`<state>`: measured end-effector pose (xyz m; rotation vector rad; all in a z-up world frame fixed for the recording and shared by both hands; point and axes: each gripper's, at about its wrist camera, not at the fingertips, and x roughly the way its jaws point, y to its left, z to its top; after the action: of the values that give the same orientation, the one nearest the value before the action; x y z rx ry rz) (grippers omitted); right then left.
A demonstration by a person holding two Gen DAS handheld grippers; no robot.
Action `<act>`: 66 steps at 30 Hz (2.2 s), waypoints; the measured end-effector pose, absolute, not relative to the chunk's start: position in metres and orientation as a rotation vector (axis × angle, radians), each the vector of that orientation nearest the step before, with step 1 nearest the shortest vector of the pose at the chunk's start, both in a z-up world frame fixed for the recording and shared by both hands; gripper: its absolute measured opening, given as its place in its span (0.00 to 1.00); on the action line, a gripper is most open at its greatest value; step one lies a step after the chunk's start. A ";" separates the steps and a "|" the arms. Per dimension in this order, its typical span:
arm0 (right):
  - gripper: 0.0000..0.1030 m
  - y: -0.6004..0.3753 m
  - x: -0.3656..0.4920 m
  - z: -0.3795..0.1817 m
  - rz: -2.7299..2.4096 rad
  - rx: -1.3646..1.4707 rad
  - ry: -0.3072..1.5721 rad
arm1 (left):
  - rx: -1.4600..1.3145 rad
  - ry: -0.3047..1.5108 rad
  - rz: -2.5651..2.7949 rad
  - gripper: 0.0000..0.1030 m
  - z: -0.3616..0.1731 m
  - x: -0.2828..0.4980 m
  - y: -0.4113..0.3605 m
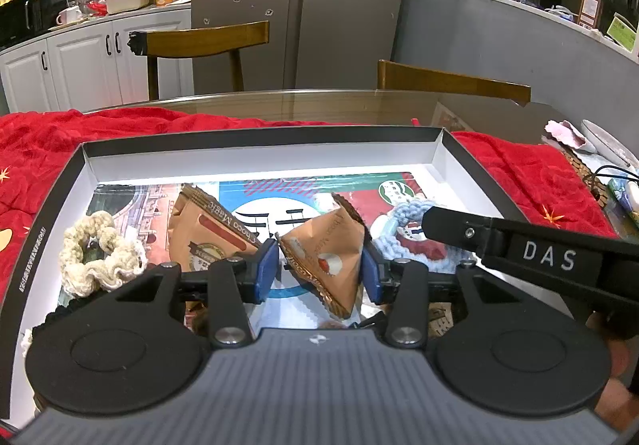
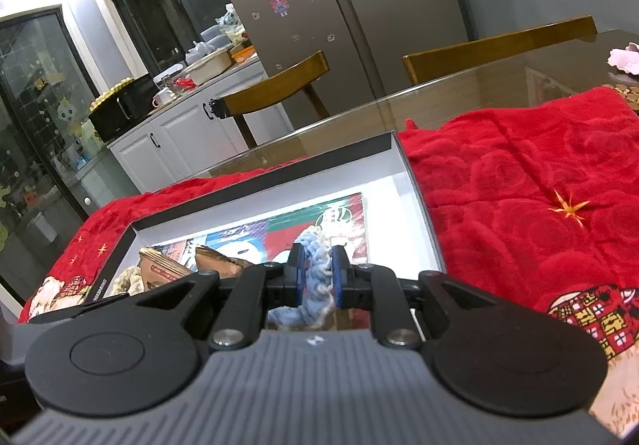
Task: Organize objects
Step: 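Lower the brown packet into the box with the left tool while the right tool lowers the blue scrunchie, then open both tools to release the packet and scrunchie, then withdraw toward the pile, then grasp the brown-and-white scrunchie with the left tool while the right tool grasps the blue binder clip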
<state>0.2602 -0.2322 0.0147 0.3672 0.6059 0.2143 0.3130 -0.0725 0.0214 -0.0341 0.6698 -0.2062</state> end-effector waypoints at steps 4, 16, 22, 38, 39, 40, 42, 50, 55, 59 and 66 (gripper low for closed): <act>0.41 -0.234 0.256 0.023 0.232 0.363 0.569 | -0.021 0.664 -0.208 0.54 0.026 0.312 -0.072; 0.86 -0.240 0.217 0.091 0.316 0.334 0.356 | -0.070 0.482 -0.250 0.74 0.095 0.288 -0.040; 0.93 -0.241 0.193 0.127 0.302 0.313 0.282 | -0.149 0.417 -0.274 0.81 0.139 0.263 -0.017; 1.00 -0.242 0.099 0.144 0.099 0.258 0.219 | -0.063 0.326 -0.332 0.82 0.180 0.148 -0.011; 1.00 -0.242 0.094 0.138 0.093 0.263 0.229 | -0.057 0.328 -0.335 0.82 0.177 0.139 -0.009; 1.00 -0.242 0.091 0.133 0.091 0.262 0.238 | -0.050 0.333 -0.337 0.82 0.172 0.130 -0.007; 1.00 -0.239 0.084 0.118 0.090 0.248 0.255 | -0.029 0.349 -0.341 0.82 0.158 0.117 -0.003; 1.00 -0.221 0.081 0.070 0.120 0.147 0.330 | 0.030 0.492 -0.314 0.82 0.073 0.087 0.003; 1.00 -0.218 0.082 0.046 0.090 0.124 0.399 | 0.030 0.575 -0.319 0.82 0.039 0.101 -0.008; 1.00 -0.222 0.087 0.032 0.112 0.172 0.514 | 0.007 0.636 -0.303 0.82 0.026 0.125 -0.013; 0.95 -0.214 0.085 0.025 0.216 0.164 0.556 | -0.019 0.674 -0.268 0.80 0.013 0.136 -0.015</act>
<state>0.0849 -0.2138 0.0252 0.1637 0.5559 0.2163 0.1357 -0.0154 0.0127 -0.0195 0.6741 -0.2676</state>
